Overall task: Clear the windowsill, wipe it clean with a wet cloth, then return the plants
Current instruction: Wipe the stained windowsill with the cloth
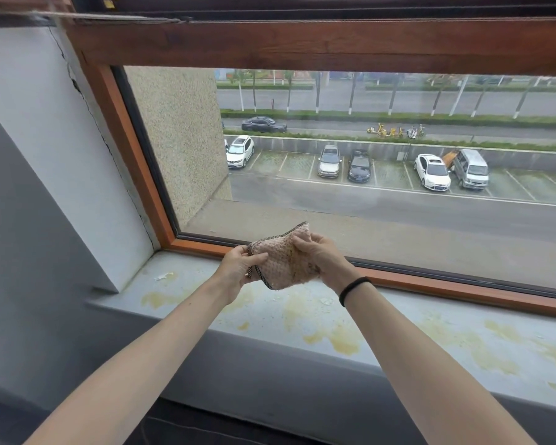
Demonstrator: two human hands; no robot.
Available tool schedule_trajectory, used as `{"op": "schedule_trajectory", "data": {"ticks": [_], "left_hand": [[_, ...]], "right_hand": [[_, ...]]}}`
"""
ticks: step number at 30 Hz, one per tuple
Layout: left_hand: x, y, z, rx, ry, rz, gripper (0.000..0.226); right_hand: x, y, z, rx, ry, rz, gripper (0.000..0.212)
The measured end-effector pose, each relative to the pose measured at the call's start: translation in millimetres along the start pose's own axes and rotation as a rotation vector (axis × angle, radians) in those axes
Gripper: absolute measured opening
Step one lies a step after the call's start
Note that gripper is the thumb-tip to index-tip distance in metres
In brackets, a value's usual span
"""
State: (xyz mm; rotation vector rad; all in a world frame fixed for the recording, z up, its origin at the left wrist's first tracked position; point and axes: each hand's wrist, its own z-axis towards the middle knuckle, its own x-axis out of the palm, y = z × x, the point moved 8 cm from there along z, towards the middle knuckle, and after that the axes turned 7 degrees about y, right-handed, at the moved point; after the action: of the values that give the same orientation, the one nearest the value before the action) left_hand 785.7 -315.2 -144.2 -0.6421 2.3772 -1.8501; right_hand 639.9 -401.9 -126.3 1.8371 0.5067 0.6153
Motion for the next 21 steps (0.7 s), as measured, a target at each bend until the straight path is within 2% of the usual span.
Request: {"op": "schedule_trajectory", "data": {"ticks": [2, 5, 9, 11, 15, 18, 21], "left_hand": [[-1, 1, 1, -0.005, -0.027, -0.041, 0.019], [-1, 2, 0, -0.032, -0.058, -0.082, 0.008], [3, 1, -6, -0.042, -0.092, -0.014, 0.013], [7, 0, -10, -0.036, -0.084, -0.018, 0.021], [7, -1, -13, -0.016, -0.141, -0.005, 0.031], [-3, -9, -14, 0.057, -0.256, 0.281, 0.041], [17, -30, -26, 0.266, -0.263, 0.704, 0.038]], "right_hand": [[-3, -1, -1, 0.0, -0.037, 0.043, 0.011], [-7, -3, -3, 0.02, -0.084, 0.111, 0.03], [2, -2, -12, -0.009, 0.052, -0.026, 0.019], [-2, -6, -13, -0.014, -0.006, -0.032, 0.023], [-10, -14, -9, 0.028, -0.088, 0.039, 0.004], [-5, -22, -10, 0.086, -0.018, 0.034, 0.016], [5, -27, -11, 0.125, 0.056, 0.058, 0.035]]}}
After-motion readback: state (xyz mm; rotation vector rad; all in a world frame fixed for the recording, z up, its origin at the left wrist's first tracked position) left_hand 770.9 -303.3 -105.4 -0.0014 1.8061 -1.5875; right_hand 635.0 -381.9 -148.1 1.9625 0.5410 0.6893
